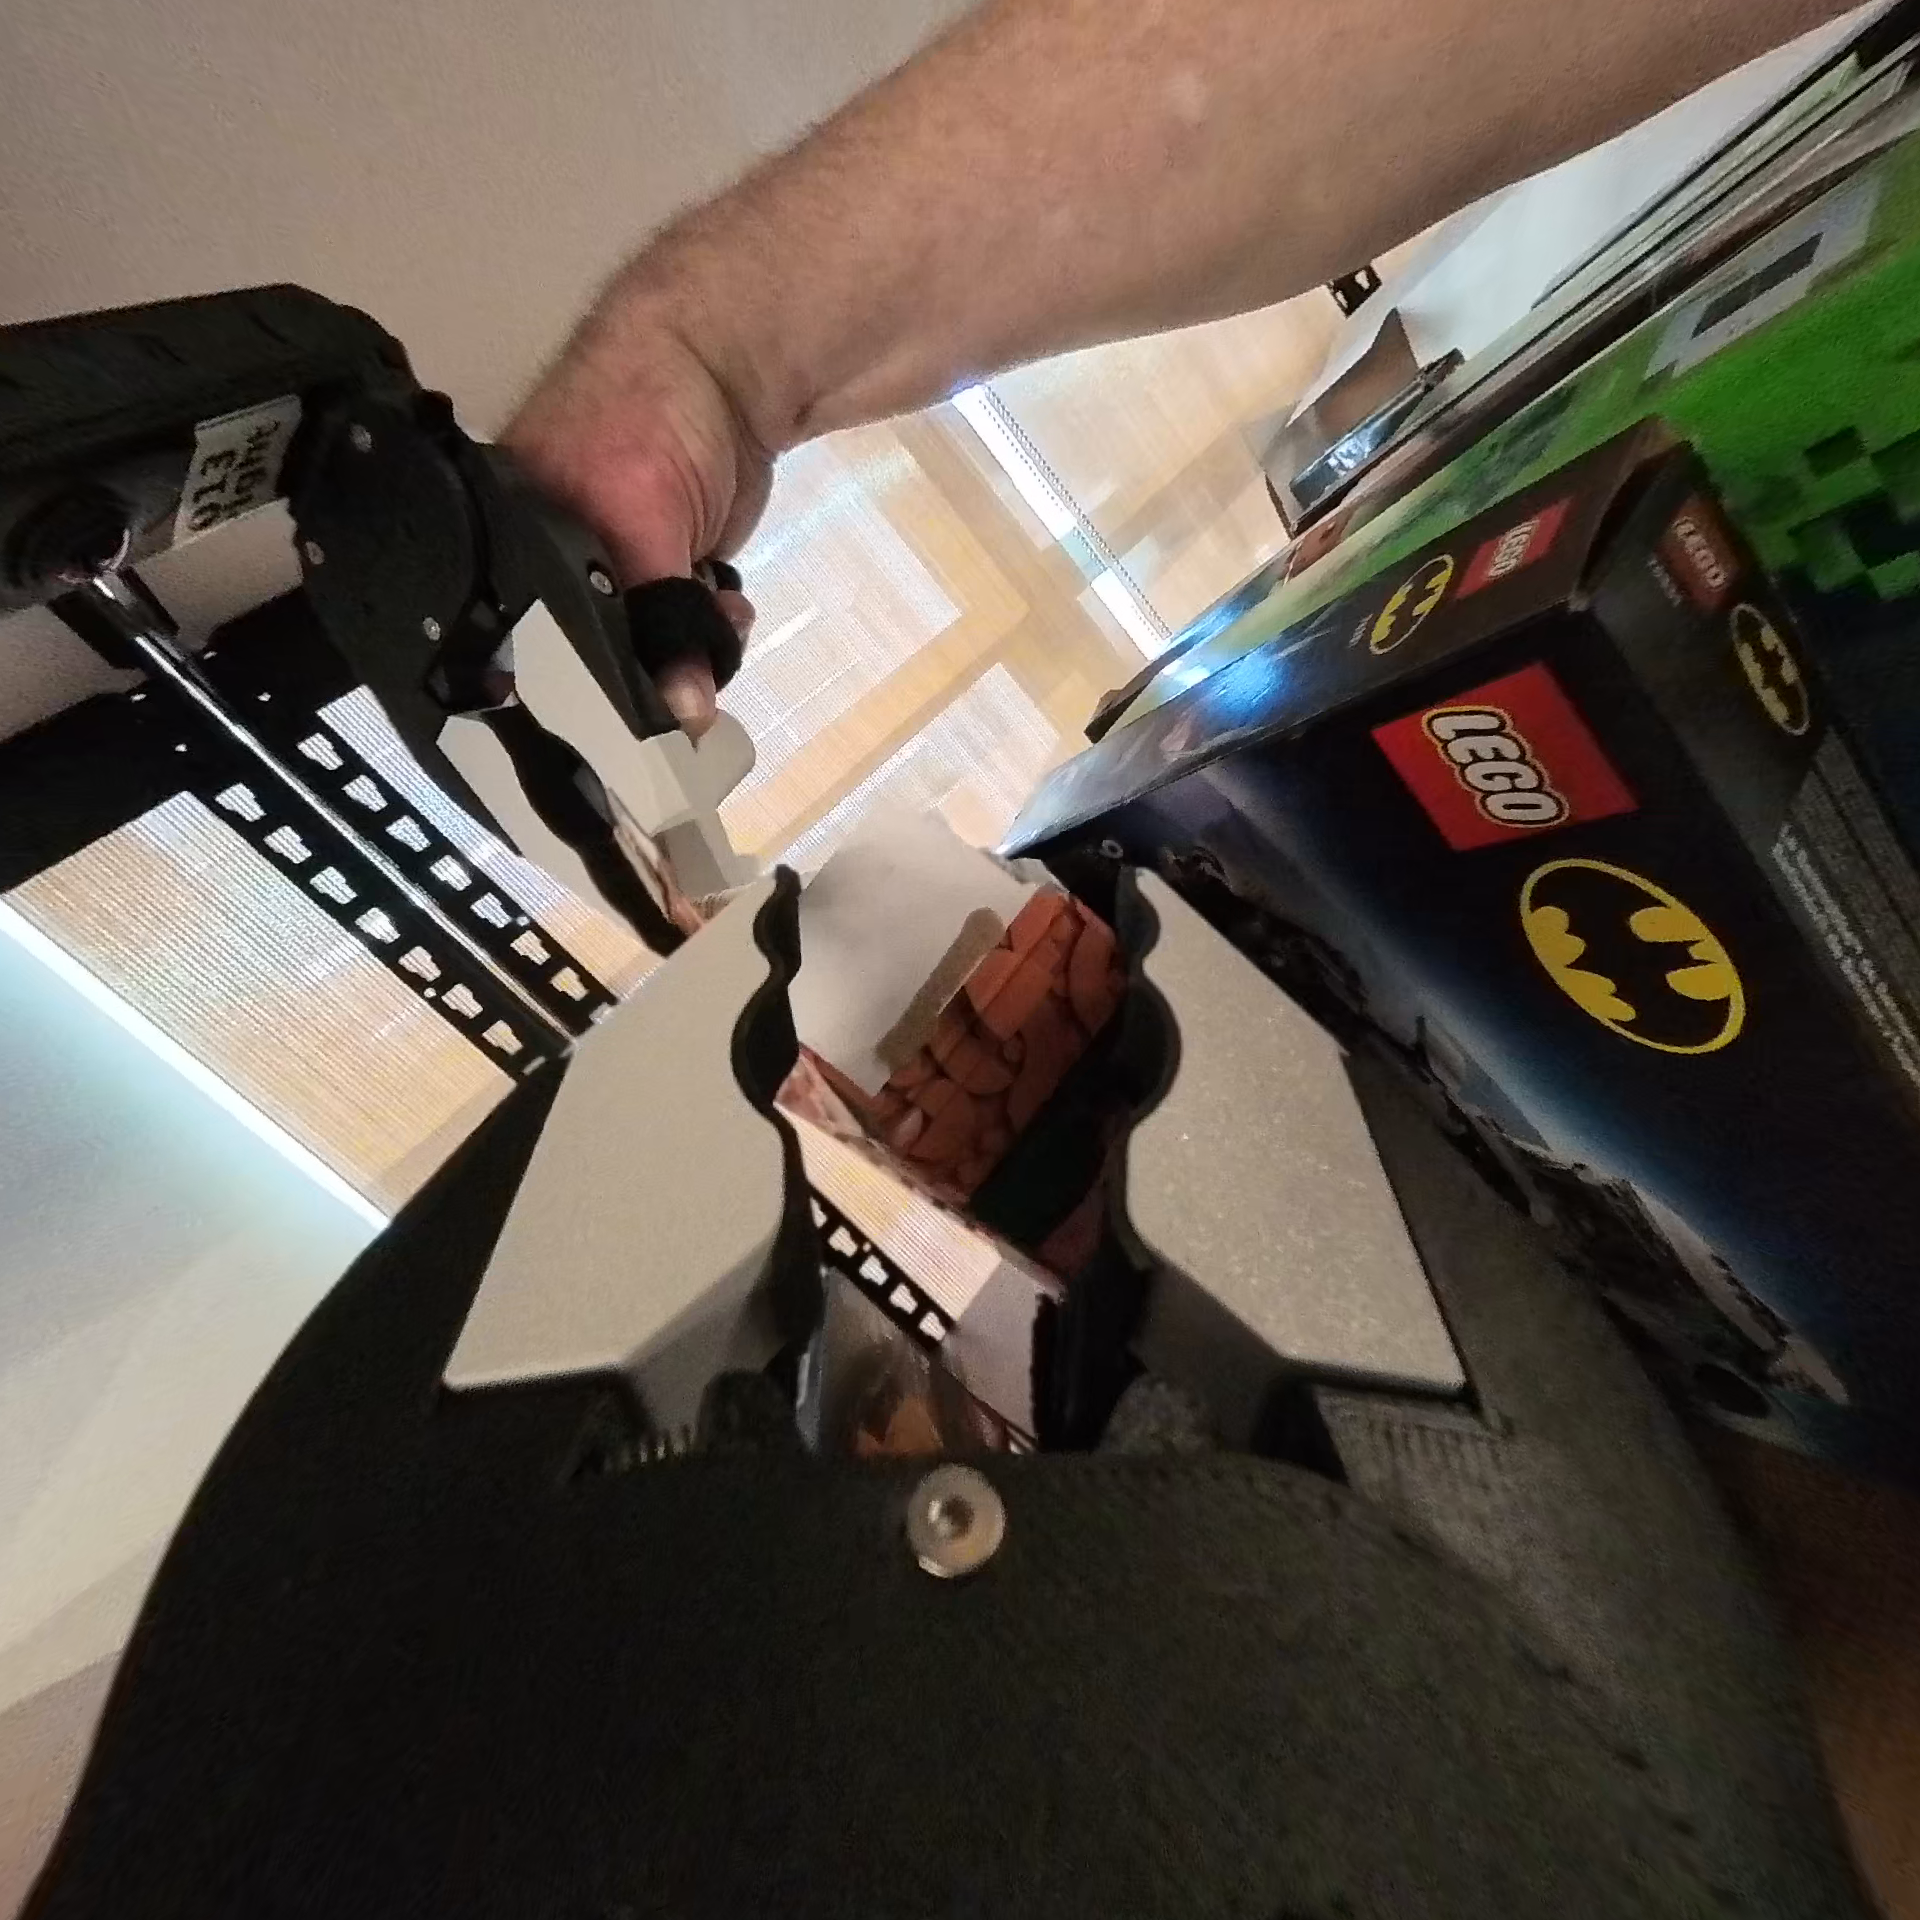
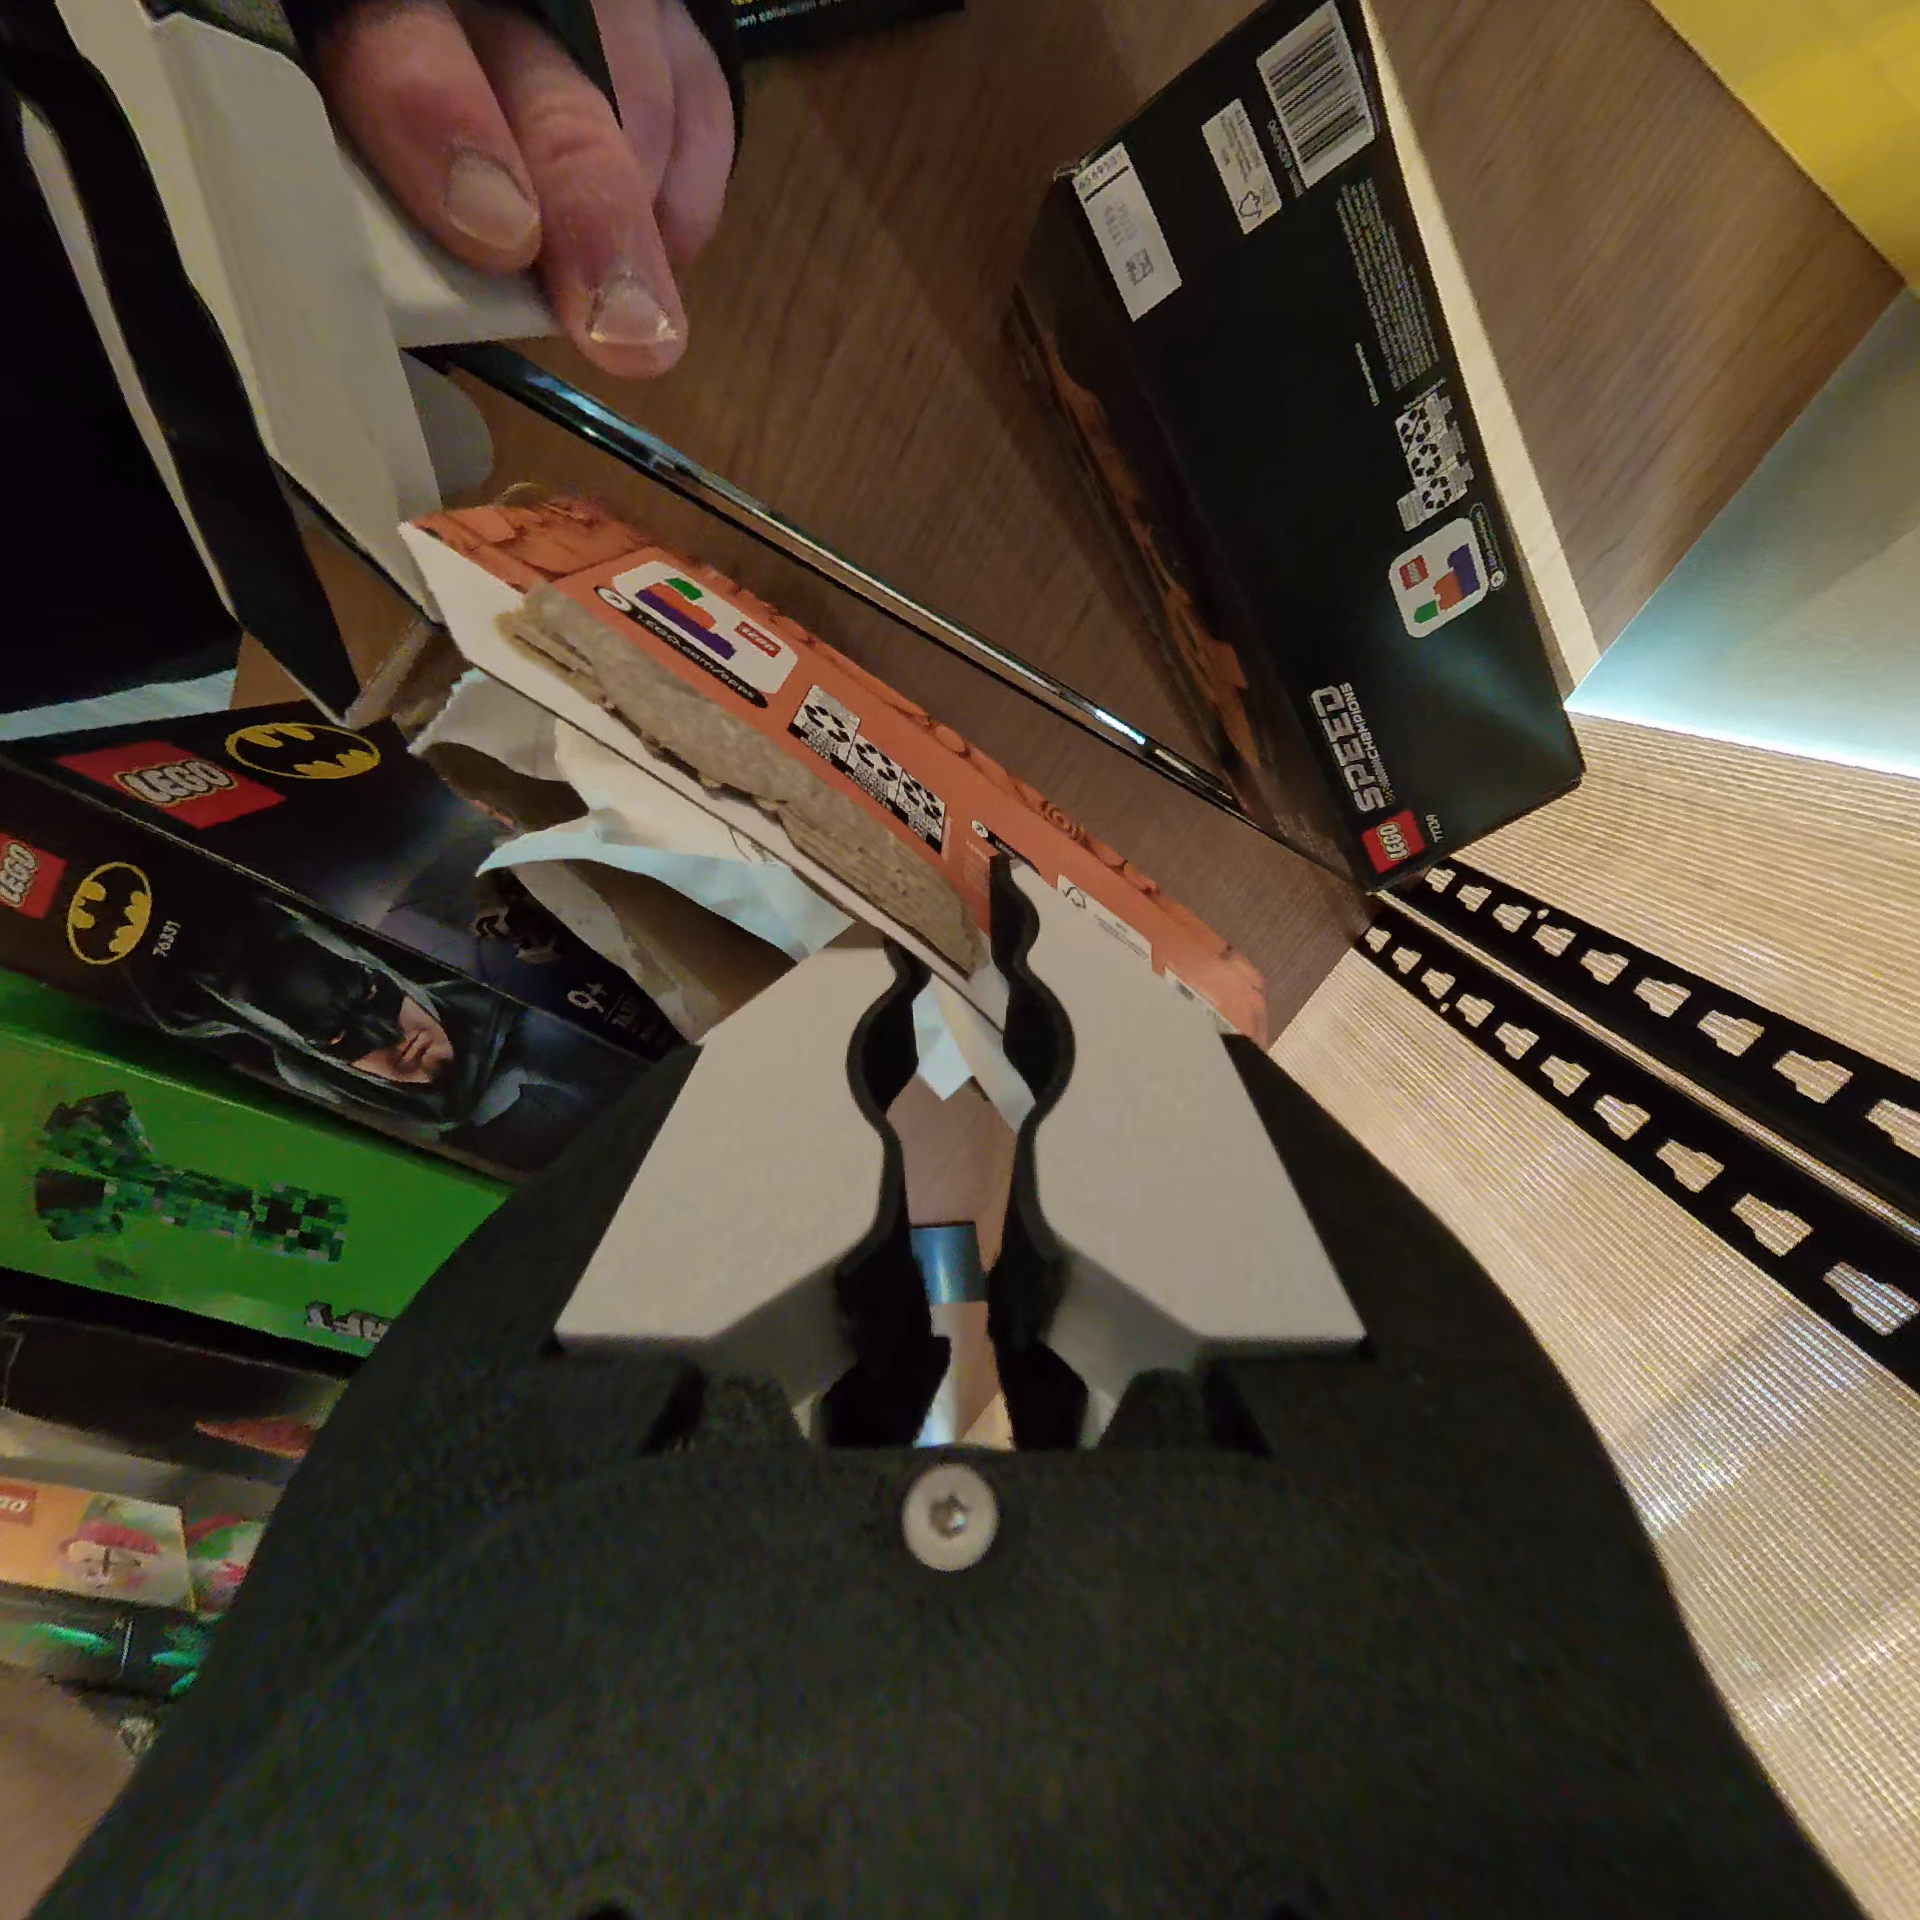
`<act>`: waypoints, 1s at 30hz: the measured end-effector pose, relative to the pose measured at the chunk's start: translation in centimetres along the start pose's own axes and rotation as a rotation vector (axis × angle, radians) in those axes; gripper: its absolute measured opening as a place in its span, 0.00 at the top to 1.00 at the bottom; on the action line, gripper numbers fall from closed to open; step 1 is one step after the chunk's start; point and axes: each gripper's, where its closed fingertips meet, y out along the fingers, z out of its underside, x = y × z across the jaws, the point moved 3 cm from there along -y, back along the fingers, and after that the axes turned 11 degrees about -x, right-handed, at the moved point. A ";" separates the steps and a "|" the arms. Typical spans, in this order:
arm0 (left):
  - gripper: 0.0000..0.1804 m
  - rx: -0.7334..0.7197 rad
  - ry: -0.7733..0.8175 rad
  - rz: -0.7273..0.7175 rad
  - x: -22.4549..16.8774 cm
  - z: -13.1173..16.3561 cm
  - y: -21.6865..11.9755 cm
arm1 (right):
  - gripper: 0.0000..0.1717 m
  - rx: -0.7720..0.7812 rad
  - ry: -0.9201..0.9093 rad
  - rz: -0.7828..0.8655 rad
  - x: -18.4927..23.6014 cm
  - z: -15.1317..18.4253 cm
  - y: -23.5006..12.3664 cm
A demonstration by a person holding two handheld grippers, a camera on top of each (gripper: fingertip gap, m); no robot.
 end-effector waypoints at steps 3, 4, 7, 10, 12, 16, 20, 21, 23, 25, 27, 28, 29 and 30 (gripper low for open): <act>0.66 -0.022 0.018 -0.017 -0.1 0.2 0.0 | 0.95 -0.024 -0.002 0.015 -0.1 0.0 0.1; 0.66 -0.033 0.023 -0.023 -0.1 0.2 0.0 | 0.95 -0.032 -0.001 0.015 -0.1 0.0 0.1; 0.66 -0.051 0.010 -0.015 -0.3 0.2 0.4 | 0.95 -0.044 0.001 0.016 -0.1 0.1 0.1; 0.67 -0.074 0.013 -0.011 -0.7 0.3 1.1 | 0.95 -0.056 0.007 0.024 0.0 0.2 0.1; 0.69 -0.077 0.026 -0.014 -0.6 0.4 1.4 | 0.94 -0.067 0.012 0.033 0.0 0.5 -0.1; 0.70 -0.107 0.041 -0.027 -1.2 0.2 2.1 | 0.94 -0.102 0.015 0.042 0.3 0.9 -0.3; 0.72 -0.118 0.064 -0.019 -1.2 0.1 2.3 | 0.94 -0.145 0.043 0.054 0.4 1.2 -0.5; 0.73 -0.118 0.066 -0.013 -1.3 0.1 2.5 | 0.94 -0.151 0.041 0.062 0.3 1.1 -0.5; 0.71 -0.135 0.053 -0.014 -1.4 0.2 2.8 | 0.93 -0.164 0.059 0.066 0.2 1.2 -0.5; 0.70 -0.134 0.050 -0.024 -1.5 0.4 3.0 | 0.93 -0.176 0.078 0.070 -0.1 1.2 -0.4; 0.71 -0.139 0.058 -0.024 -1.6 0.3 3.1 | 0.93 -0.180 0.093 0.073 -0.2 1.1 -0.4; 0.70 -0.112 0.057 -0.025 -1.5 0.7 3.3 | 0.93 -0.182 0.106 0.067 -0.1 1.0 -0.4; 0.69 -0.085 0.060 -0.025 -1.4 1.4 3.6 | 0.93 -0.174 0.107 0.071 -0.2 1.0 -0.3; 0.71 -0.085 0.079 -0.019 -1.5 1.7 3.8 | 0.93 -0.163 0.107 0.075 -0.4 1.0 -0.3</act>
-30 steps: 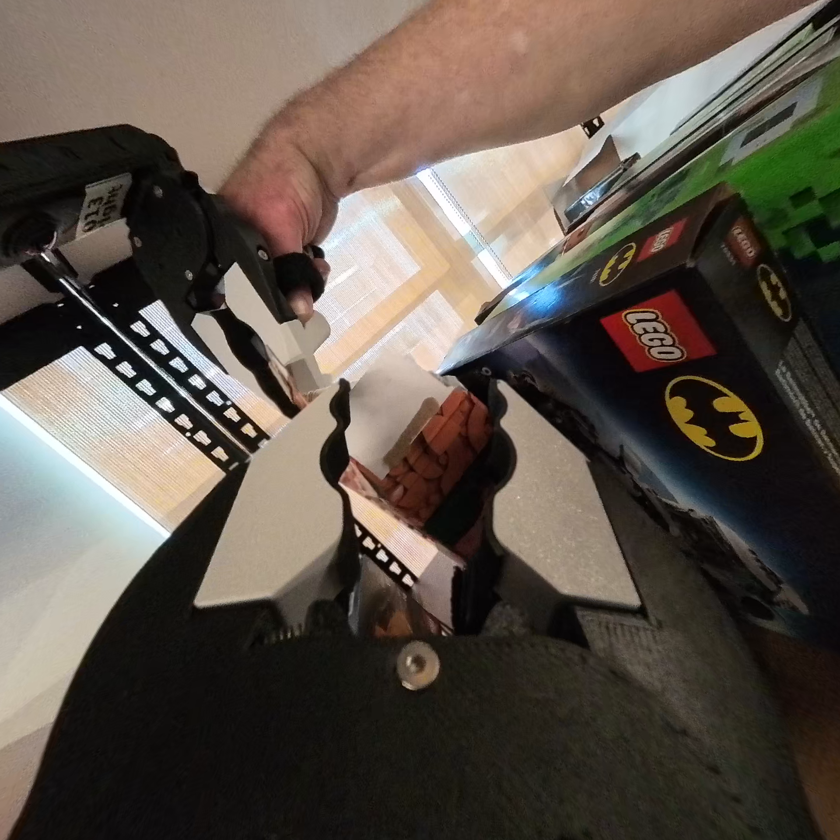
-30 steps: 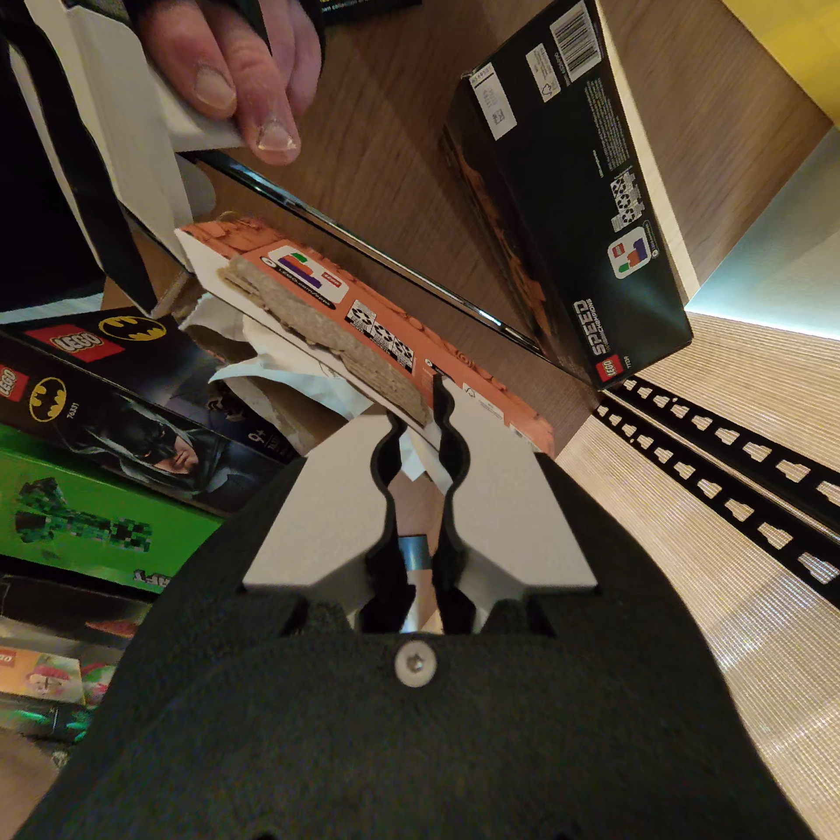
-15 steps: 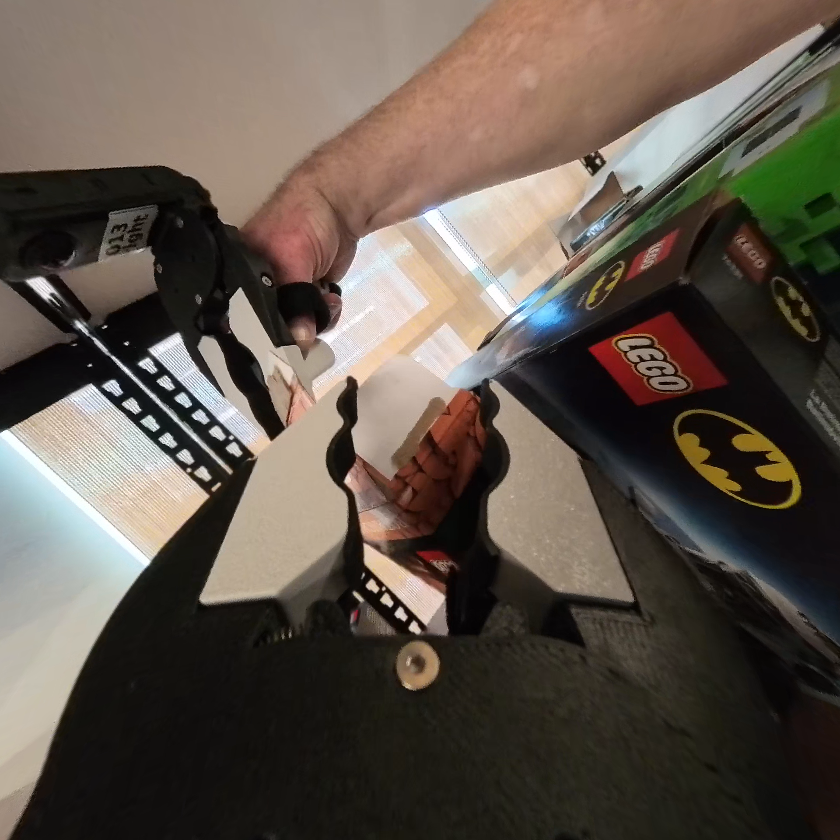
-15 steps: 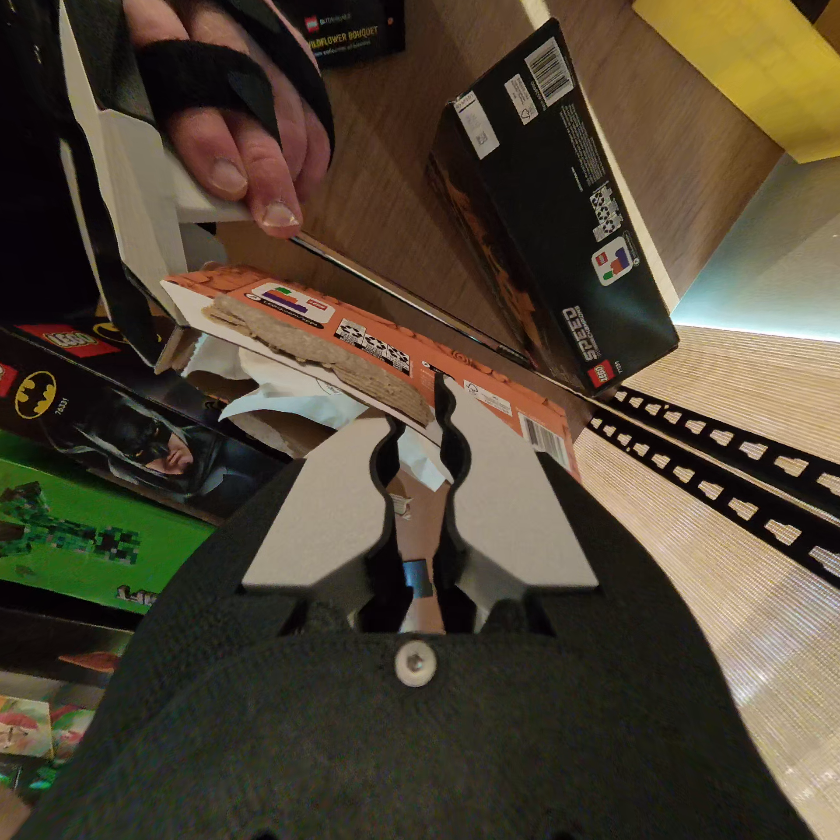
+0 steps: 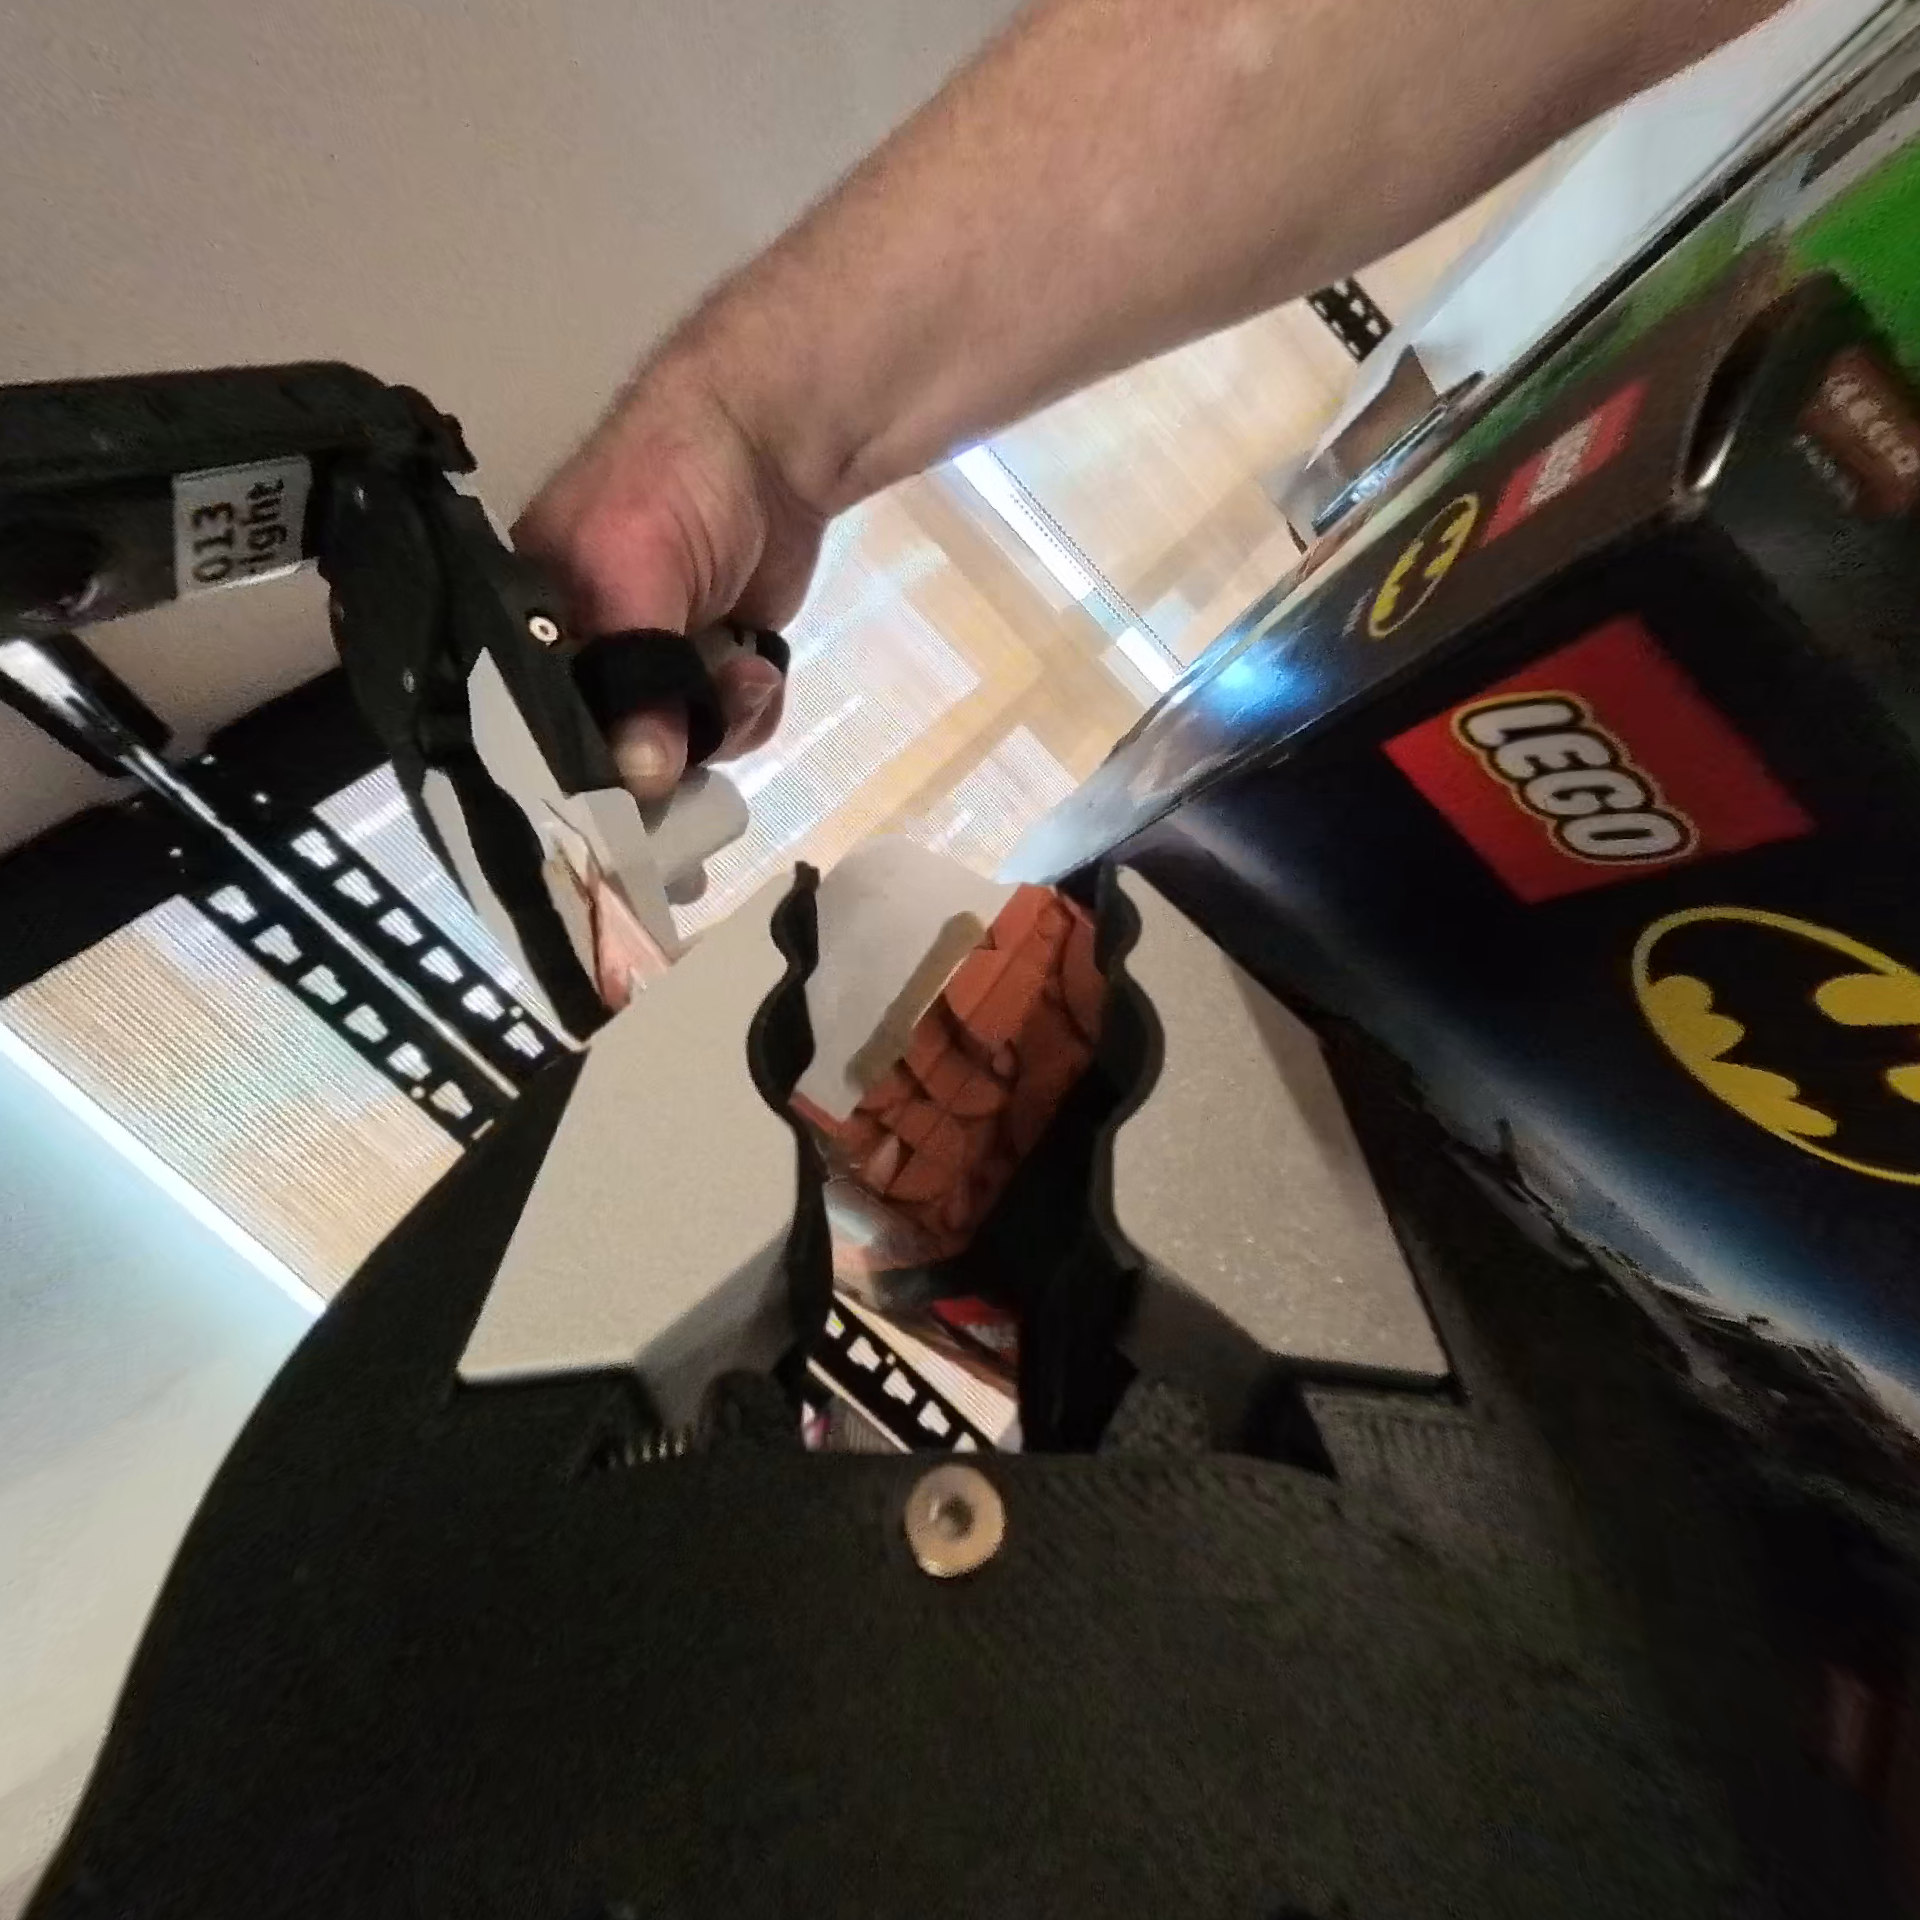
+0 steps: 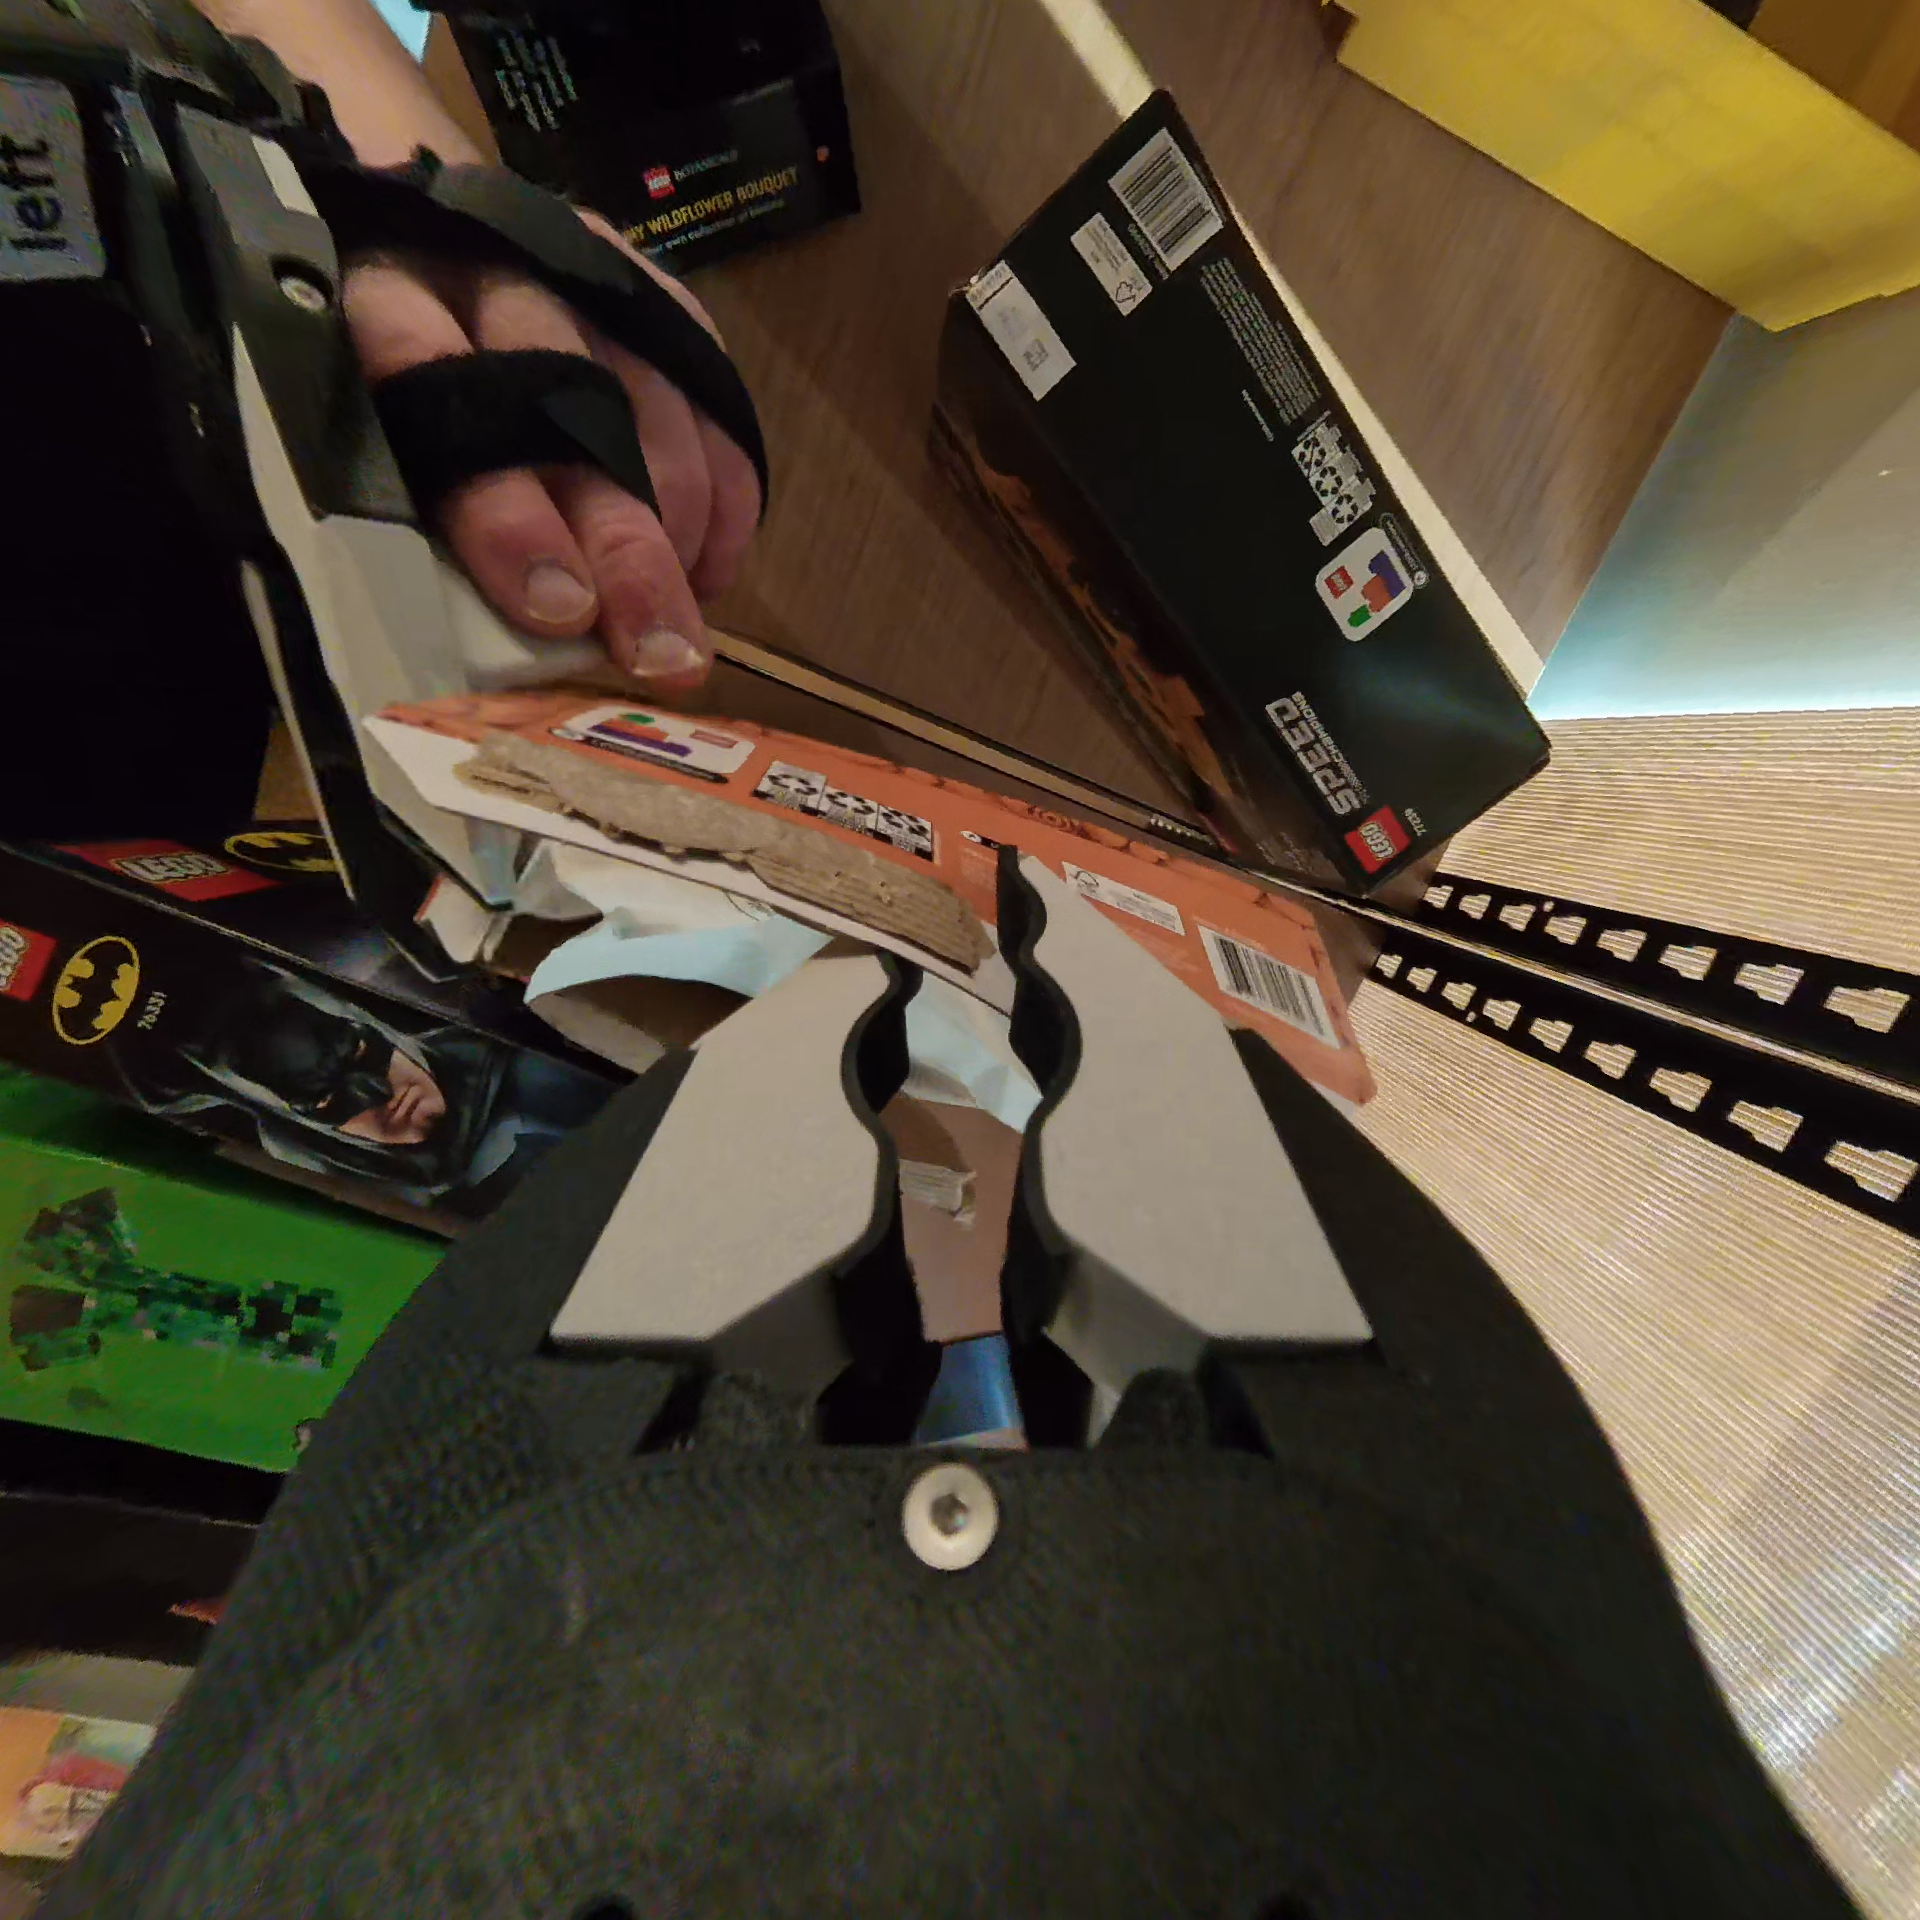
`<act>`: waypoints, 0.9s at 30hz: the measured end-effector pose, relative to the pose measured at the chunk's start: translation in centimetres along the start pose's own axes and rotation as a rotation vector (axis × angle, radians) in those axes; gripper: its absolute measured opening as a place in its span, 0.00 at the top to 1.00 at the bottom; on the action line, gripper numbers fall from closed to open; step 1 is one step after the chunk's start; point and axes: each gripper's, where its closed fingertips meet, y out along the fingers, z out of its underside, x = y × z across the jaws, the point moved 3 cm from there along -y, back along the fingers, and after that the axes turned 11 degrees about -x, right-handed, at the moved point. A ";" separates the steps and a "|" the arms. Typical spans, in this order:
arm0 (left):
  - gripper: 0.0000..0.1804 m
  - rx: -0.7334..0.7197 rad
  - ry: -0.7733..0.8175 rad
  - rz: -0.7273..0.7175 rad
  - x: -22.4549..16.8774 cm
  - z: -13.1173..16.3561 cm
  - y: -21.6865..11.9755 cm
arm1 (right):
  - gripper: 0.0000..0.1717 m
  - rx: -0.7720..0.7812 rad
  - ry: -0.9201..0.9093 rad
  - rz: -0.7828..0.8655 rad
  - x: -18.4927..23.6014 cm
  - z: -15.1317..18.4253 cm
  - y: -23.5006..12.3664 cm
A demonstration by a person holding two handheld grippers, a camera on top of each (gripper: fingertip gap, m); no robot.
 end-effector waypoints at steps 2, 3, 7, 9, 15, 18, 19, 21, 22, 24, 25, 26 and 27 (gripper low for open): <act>0.72 0.019 -0.007 0.007 0.1 0.2 0.1 | 0.93 0.013 0.011 0.000 -0.2 0.0 0.0; 0.71 0.037 -0.001 0.001 0.2 0.3 0.1 | 0.93 0.015 0.007 0.001 -0.3 0.0 0.0; 0.76 0.064 -0.067 0.042 -0.1 0.6 0.1 | 0.93 0.014 -0.009 0.022 -0.3 0.6 -0.2; 0.76 0.085 -0.068 0.054 -0.2 0.7 0.2 | 0.93 0.033 -0.059 0.051 -0.1 1.1 -0.5; 0.76 0.104 -0.096 0.089 -0.4 0.9 0.3 | 0.93 0.097 -0.172 0.156 1.0 3.2 -1.7; 0.78 0.109 -0.110 0.102 -0.6 1.1 0.3 | 0.94 0.116 -0.210 0.215 1.4 4.1 -2.1; 0.80 0.123 -0.118 0.098 -0.5 1.3 0.2 | 0.94 0.118 -0.207 0.239 1.4 4.5 -2.3; 0.80 0.140 -0.131 0.104 -0.2 1.7 0.0 | 0.94 0.133 -0.225 0.276 1.8 5.3 -2.4; 0.80 0.140 -0.145 0.116 -0.2 1.7 0.0 | 0.93 0.141 -0.227 0.288 2.1 5.6 -2.4; 0.81 0.137 -0.171 0.158 -0.2 1.8 0.0 | 0.92 0.162 -0.222 0.312 2.4 6.0 -2.5; 0.81 0.142 -0.184 0.177 0.1 2.0 0.0 | 0.93 0.173 -0.226 0.342 2.3 6.0 -2.5; 0.81 0.148 -0.179 0.187 0.4 2.2 -0.1 | 0.94 0.181 -0.205 0.373 2.0 5.9 -2.4; 0.81 0.155 -0.176 0.188 0.8 2.7 -0.1 | 0.95 0.198 -0.189 0.407 1.6 5.9 -2.4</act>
